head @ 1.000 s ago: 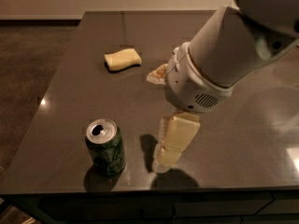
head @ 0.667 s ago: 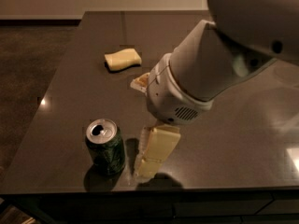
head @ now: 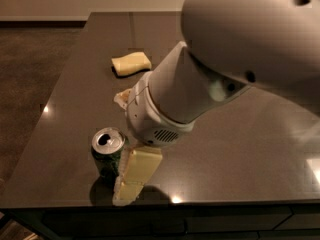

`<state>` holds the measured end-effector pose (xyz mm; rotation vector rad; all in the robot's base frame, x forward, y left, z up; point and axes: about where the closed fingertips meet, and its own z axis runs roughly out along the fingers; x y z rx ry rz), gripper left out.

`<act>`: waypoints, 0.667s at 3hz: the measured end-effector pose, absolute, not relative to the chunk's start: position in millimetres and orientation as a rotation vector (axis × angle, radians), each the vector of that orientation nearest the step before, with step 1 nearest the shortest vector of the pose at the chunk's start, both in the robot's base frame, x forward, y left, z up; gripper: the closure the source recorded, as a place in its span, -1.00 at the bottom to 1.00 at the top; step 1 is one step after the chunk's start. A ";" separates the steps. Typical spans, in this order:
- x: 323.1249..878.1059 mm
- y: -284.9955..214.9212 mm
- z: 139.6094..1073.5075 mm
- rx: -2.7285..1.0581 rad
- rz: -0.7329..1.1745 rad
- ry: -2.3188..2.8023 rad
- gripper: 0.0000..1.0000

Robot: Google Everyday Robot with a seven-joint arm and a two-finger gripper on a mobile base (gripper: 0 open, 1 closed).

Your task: Move green can near 7up can

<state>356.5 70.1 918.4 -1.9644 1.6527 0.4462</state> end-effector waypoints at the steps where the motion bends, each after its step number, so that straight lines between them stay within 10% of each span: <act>1: 356.9 82.6 910.2 -1.968 0.445 1.635 -1.00; 2: 360.9 88.3 902.6 -1.975 0.443 1.634 -0.62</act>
Offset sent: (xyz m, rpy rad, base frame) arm 0.0124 0.0214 -0.0340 -0.0053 0.0136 0.0139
